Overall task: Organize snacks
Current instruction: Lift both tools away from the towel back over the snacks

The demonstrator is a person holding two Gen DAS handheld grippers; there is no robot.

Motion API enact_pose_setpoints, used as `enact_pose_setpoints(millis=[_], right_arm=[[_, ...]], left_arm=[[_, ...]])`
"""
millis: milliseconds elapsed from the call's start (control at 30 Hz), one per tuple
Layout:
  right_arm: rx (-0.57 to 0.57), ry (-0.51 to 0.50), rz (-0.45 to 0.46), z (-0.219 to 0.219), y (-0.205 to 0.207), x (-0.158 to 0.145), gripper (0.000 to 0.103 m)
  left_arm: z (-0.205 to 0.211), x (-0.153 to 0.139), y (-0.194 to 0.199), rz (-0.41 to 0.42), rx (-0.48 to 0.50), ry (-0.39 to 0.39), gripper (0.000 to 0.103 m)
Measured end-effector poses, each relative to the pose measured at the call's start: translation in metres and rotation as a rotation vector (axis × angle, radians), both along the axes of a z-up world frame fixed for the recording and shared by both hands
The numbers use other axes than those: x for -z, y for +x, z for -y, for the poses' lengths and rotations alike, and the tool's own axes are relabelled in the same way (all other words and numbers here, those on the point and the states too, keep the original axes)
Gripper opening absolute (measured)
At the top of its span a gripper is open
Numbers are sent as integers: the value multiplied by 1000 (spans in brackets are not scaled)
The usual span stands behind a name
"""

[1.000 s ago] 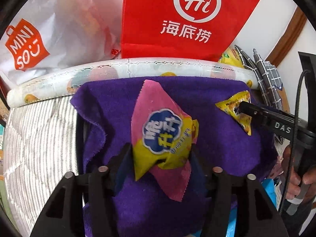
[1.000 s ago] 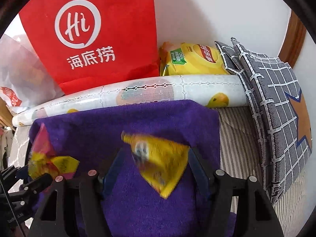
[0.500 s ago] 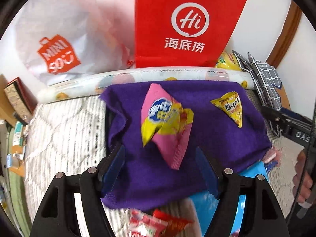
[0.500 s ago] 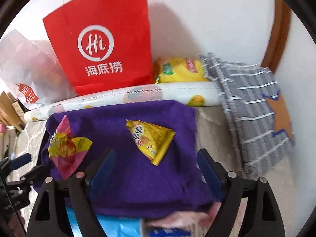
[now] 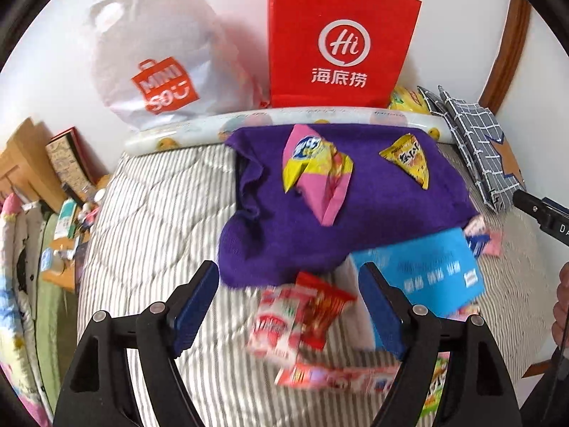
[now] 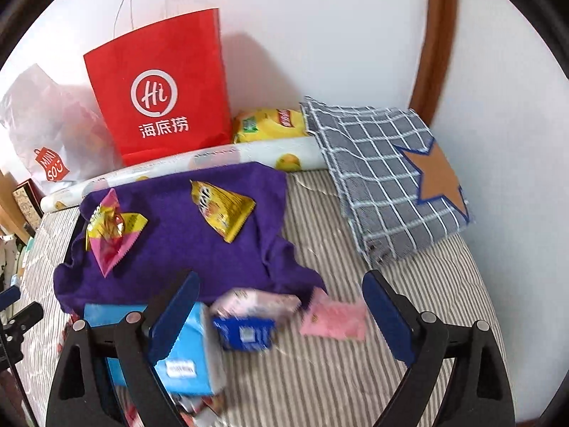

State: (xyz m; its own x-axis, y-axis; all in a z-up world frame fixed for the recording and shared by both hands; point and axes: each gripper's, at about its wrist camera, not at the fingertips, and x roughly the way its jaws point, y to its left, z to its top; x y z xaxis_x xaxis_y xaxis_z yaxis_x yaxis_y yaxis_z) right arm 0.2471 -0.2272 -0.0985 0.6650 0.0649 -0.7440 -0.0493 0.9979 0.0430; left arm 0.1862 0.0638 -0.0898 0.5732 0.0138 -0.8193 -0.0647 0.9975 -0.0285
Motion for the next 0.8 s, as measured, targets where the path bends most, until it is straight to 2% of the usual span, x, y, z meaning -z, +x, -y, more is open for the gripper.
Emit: enact_pose_setpoints(millis=[133, 200, 333, 467, 600, 800], right_arm=[[-21, 18, 46, 8, -18, 1, 93], [-44, 20, 77, 9, -25, 2, 93], [-73, 14, 111, 10, -32, 7, 93], [-74, 57, 102, 11, -34, 18, 93], [-82, 51, 112, 7, -39, 24, 93], [-85, 56, 123, 4, -45, 25, 93]], left_arm=[[-10, -1, -27, 1, -33, -14, 80], [-16, -3, -44, 5, -47, -19, 77], [-30, -10, -74, 43, -85, -24, 77], [-43, -18, -90, 60, -125, -43, 73], [-51, -25, -104, 84, -171, -6, 73], [-60, -20, -112, 47, -186, -24, 73]])
